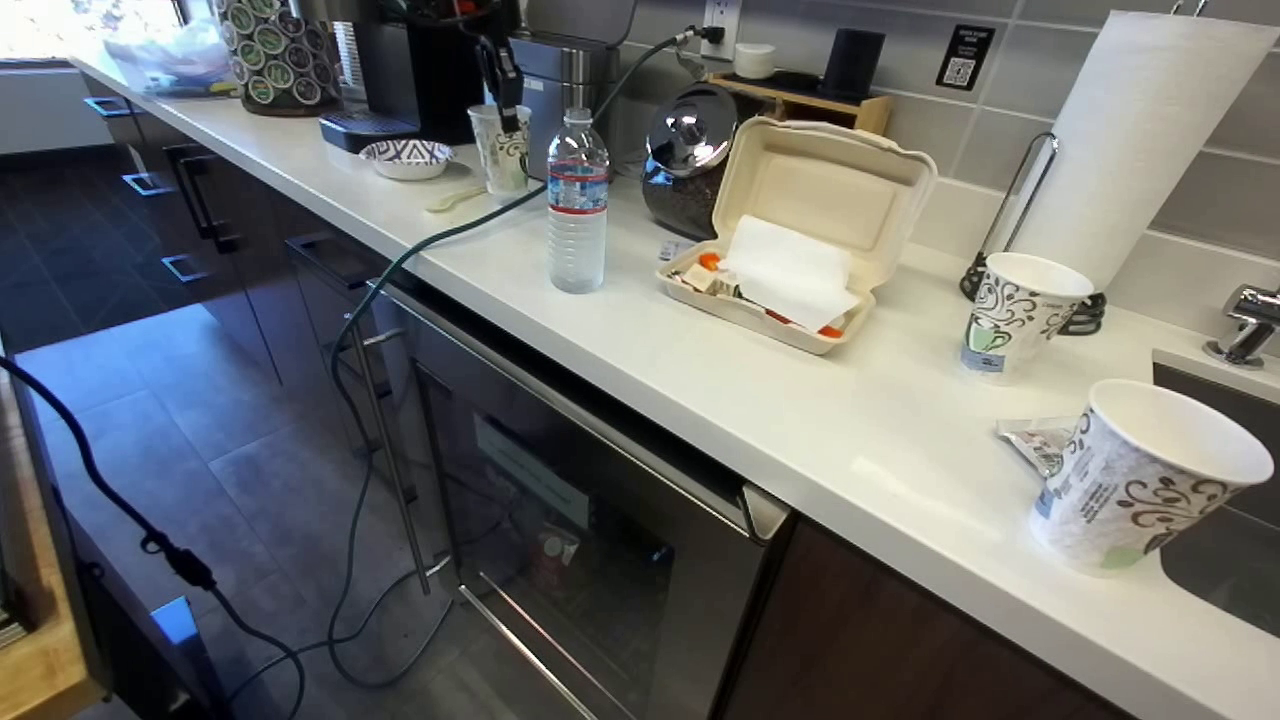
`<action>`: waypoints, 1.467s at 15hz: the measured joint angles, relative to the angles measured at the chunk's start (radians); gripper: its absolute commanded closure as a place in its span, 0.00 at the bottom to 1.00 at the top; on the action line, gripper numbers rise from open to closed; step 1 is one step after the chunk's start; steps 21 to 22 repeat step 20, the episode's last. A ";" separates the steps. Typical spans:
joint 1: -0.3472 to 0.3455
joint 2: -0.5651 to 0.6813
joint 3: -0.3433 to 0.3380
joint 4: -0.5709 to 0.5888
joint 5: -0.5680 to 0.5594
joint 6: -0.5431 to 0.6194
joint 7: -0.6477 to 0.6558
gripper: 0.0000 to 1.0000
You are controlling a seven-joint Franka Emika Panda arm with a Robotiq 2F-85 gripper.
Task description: Place one coffee cup on the left side of the counter.
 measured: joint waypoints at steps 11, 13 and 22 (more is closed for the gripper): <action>0.010 0.030 0.005 0.013 0.000 0.000 0.000 0.42; 0.011 0.029 0.004 0.015 0.000 0.000 0.000 0.28; 0.012 -0.115 -0.001 -0.008 -0.053 -0.220 -0.029 0.01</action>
